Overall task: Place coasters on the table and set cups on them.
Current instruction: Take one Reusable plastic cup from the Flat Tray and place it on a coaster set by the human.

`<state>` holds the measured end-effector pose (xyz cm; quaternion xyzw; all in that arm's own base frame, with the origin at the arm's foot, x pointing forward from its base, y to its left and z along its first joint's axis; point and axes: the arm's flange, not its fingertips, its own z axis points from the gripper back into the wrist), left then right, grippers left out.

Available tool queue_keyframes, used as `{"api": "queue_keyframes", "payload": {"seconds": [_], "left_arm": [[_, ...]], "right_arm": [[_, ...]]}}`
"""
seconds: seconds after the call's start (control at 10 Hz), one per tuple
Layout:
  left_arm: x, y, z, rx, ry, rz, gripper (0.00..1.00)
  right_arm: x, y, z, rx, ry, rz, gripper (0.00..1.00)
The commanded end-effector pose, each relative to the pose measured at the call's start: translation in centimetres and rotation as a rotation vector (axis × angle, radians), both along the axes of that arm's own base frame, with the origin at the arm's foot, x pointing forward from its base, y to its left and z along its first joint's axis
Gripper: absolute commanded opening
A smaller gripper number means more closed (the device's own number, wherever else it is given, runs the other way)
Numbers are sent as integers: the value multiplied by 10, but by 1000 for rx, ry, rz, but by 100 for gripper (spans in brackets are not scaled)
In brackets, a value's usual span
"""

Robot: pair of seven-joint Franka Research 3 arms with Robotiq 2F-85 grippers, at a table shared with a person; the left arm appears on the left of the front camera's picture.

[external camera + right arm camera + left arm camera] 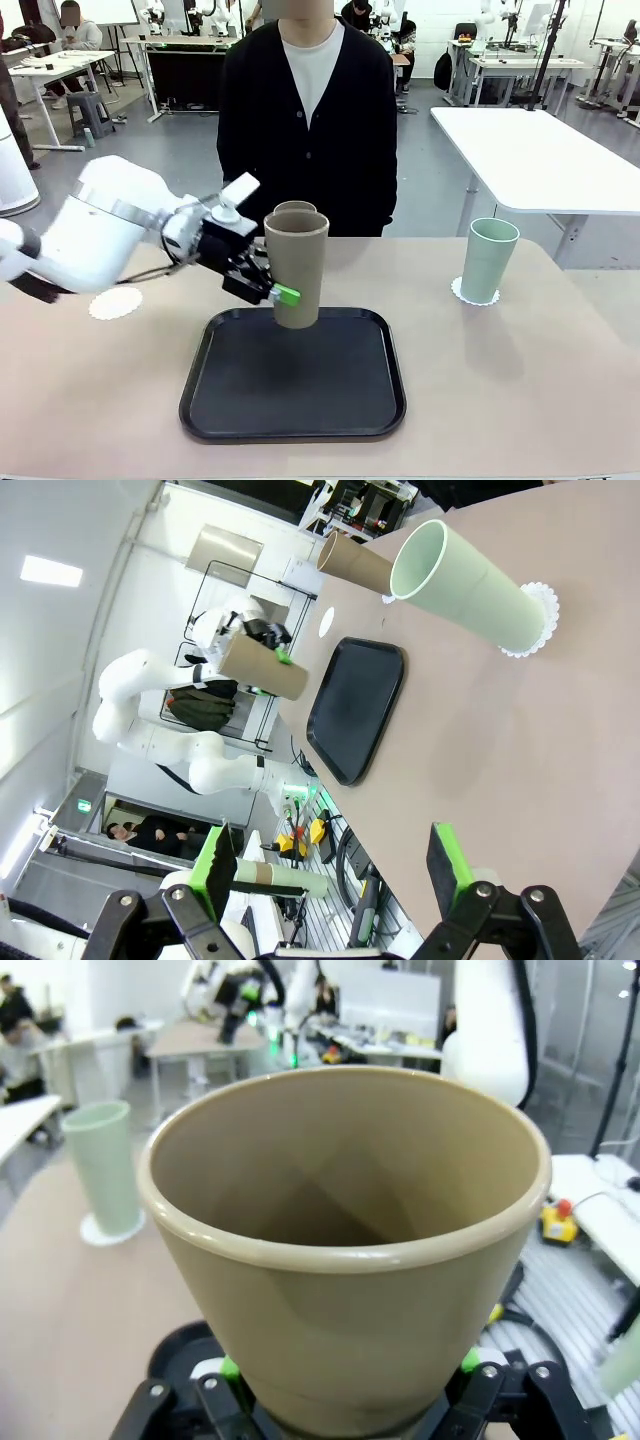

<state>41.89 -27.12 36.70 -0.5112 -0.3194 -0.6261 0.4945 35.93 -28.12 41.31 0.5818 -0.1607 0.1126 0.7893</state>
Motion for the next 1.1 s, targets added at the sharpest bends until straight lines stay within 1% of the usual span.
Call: {"api": "queue_keyframes", "payload": {"seconds": [0.0, 0.1, 0.3, 0.4, 0.6, 0.7, 0.8, 0.9, 1.0], "left_arm": [[-8, 15, 33, 30, -2, 2, 0], [-13, 18, 43, 35, -14, 13, 0], [-17, 22, 48, 28, -18, 49, 0], [-12, 16, 51, 28, -26, 17, 0], [-12, 16, 51, 28, -26, 17, 0], [-13, 18, 51, 30, -27, 22, 83], [7, 43, 41, 5, -77, 68, 83], [29, 75, 35, -39, -94, 129, 83], [52, 106, 31, -59, -82, 166, 83]], "right_arm": [[-1, 1, 0, -5, 8, -8, 100], [-1, 1, 0, -5, 8, -8, 100], [-1, 1, 0, -5, 8, -8, 100], [-1, 1, 0, -5, 8, -8, 100], [-1, 1, 0, -5, 8, -8, 100], [-1, 1, 0, -5, 8, -8, 100], [-1, 1, 0, -5, 8, -8, 100], [-1, 1, 0, -5, 8, -8, 100], [-1, 1, 0, -5, 8, -8, 100]]}}
